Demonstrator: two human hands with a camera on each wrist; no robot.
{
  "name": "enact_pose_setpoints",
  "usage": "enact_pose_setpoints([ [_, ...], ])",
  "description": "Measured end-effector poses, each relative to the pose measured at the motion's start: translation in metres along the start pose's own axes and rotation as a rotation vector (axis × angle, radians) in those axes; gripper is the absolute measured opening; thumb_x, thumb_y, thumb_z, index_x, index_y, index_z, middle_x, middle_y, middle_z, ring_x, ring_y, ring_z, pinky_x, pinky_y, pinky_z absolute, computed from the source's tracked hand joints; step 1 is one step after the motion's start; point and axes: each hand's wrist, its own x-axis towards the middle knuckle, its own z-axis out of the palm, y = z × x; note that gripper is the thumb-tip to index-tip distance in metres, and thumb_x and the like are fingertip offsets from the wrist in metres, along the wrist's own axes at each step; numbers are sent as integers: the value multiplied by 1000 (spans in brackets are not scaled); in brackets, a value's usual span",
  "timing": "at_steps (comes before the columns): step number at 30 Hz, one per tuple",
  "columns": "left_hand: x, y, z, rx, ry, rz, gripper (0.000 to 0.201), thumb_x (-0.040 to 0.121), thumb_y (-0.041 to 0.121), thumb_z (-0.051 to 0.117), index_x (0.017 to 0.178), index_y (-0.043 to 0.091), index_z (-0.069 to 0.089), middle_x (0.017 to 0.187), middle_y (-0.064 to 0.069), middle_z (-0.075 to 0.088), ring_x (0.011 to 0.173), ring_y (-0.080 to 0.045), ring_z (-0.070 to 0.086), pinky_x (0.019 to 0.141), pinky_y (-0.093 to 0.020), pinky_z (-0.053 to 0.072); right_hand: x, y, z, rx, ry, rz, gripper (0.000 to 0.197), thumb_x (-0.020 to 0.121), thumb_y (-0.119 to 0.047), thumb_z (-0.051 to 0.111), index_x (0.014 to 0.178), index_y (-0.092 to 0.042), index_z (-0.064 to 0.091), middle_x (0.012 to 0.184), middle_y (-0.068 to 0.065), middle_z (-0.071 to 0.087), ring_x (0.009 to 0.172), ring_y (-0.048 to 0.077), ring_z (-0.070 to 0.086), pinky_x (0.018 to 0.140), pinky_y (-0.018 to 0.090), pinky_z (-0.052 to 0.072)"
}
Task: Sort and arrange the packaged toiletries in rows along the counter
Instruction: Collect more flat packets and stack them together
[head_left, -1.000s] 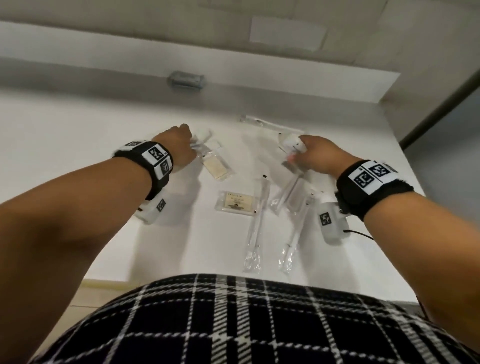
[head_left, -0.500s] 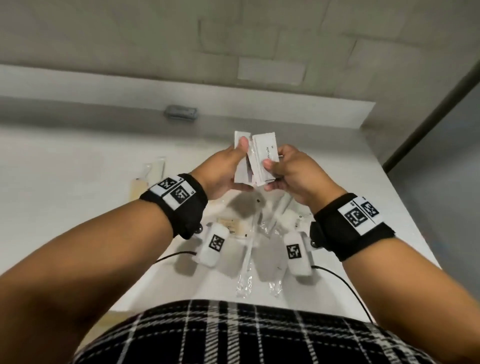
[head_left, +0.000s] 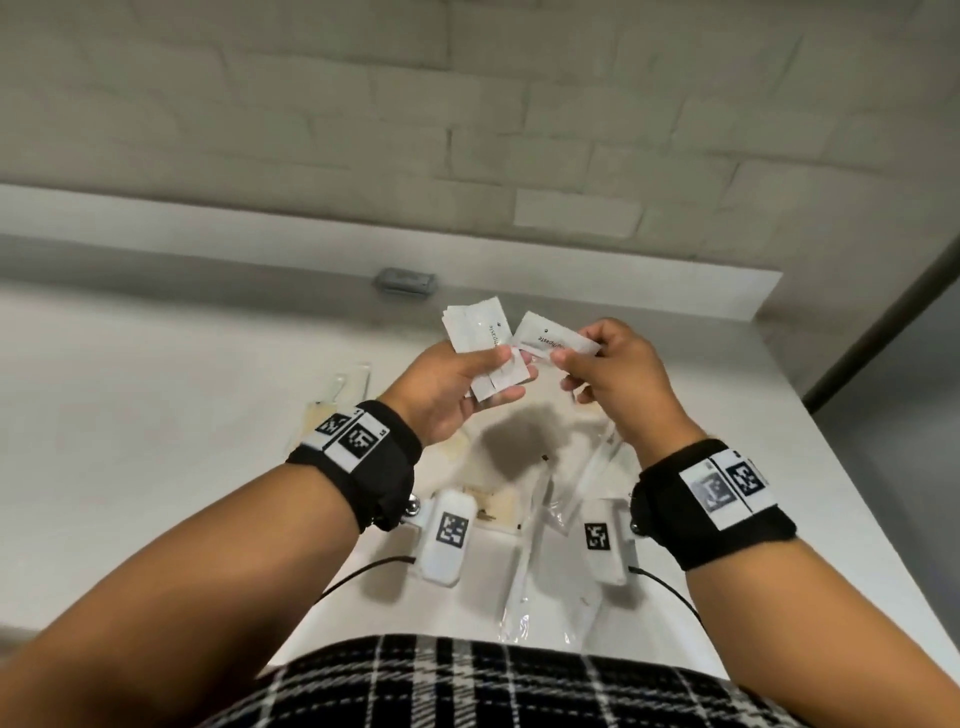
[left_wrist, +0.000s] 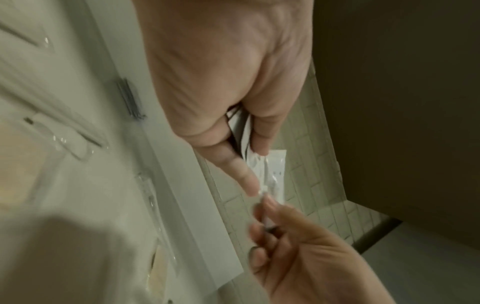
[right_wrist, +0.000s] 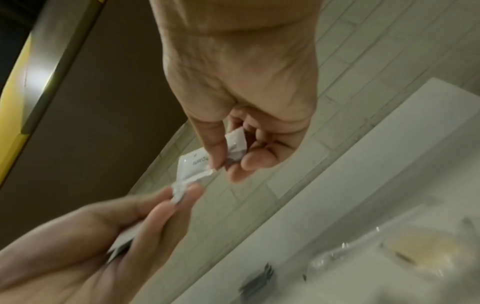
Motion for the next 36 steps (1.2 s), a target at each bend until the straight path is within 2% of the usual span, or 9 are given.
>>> enact_pose_setpoints([
  [5,1,1,-9,63,16,18,31,94,0,51,123,6,55,97,-7,73,88,-23,73,68,-28,59,11,-11,-16,210,59,-90,13,83,-2,65,77,-12,59,74,7,61,64,13,55,61,24,45],
  [8,5,1,-11,79,8,36,31,94,-3,48,121,10,56,101,-7,72,90,-24,72,70,-28,59,17,-15,-19,342,-32,-111,19,87,2,59,78,-15,61,67,-3,63,56,7,56,55,16,46],
  [11,8,2,-11,121,55,27,24,91,1,58,112,13,60,103,-6,71,85,-23,71,64,-24,58,20,-20,-15,161,-115,-148,14,91,-3,58,83,-14,63,65,-4,61,51,6,50,52,16,41],
  [14,10,5,-11,391,82,24,12,86,9,69,96,13,66,87,-5,71,70,-18,68,54,-21,52,24,-27,-8,-100,-167,-240,13,89,-12,62,78,-17,61,78,-1,55,67,13,50,66,25,42],
  [16,12,8,-13,574,56,36,12,80,12,75,89,10,68,77,-5,68,63,-15,63,50,-21,46,26,-33,-4,-334,-274,-309,16,88,-14,65,75,-20,59,92,-4,52,79,10,51,74,17,41],
  [20,14,14,-16,506,16,37,20,82,10,72,101,2,68,83,-5,67,65,-12,61,50,-19,47,27,-36,4,-573,-523,-179,17,90,-16,63,76,-22,55,86,-1,57,77,14,54,67,24,43],
  [26,10,11,-24,187,-21,-4,15,91,15,61,105,18,67,97,4,73,86,-12,69,62,-19,54,23,-20,20,-216,-250,-85,13,94,-16,57,91,-5,50,72,6,61,42,11,55,39,17,39],
  [30,8,10,-23,295,-51,3,23,86,-4,62,100,14,65,85,-3,69,71,-11,68,58,-17,53,27,-10,26,-343,-147,-167,20,91,-24,61,83,-10,49,78,2,55,62,15,52,57,26,42],
  [36,10,17,-24,372,-45,-5,13,88,1,63,99,8,64,76,-1,70,62,-9,66,52,-17,49,23,-11,29,-390,-357,-169,19,87,-21,67,90,-15,50,69,-1,50,59,12,47,58,28,41],
])
